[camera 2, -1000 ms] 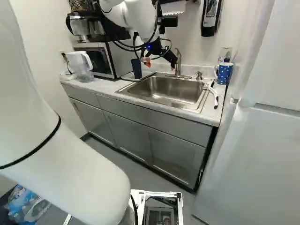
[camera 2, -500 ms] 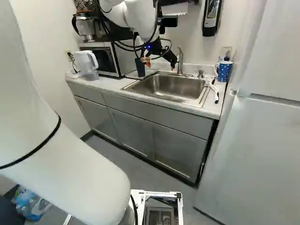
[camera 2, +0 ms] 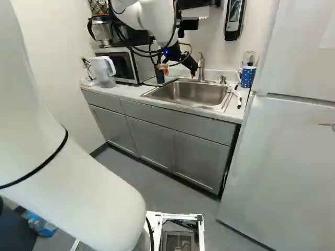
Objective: Rinse the cup and place it in the tray
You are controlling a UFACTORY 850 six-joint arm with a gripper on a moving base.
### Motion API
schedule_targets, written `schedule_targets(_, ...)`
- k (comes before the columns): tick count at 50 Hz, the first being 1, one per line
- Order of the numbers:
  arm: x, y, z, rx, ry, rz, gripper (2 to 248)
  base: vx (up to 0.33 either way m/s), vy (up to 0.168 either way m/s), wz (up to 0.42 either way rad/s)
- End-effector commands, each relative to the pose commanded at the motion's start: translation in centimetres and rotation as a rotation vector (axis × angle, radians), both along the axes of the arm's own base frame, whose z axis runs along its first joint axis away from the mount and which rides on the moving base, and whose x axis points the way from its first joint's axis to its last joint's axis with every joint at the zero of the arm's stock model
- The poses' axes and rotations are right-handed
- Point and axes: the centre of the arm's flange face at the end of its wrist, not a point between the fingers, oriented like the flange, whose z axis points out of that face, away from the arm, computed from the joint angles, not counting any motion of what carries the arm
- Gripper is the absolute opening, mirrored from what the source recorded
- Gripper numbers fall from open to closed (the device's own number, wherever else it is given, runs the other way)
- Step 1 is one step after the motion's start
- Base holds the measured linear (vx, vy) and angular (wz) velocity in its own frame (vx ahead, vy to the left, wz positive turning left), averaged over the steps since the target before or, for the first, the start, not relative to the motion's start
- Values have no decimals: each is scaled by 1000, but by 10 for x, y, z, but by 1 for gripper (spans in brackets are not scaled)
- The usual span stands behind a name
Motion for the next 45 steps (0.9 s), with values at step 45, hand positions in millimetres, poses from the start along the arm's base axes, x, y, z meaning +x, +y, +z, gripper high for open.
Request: schedule_targets(45, 0, 0, 0, 0, 0, 0, 247, -96, 15, 3)
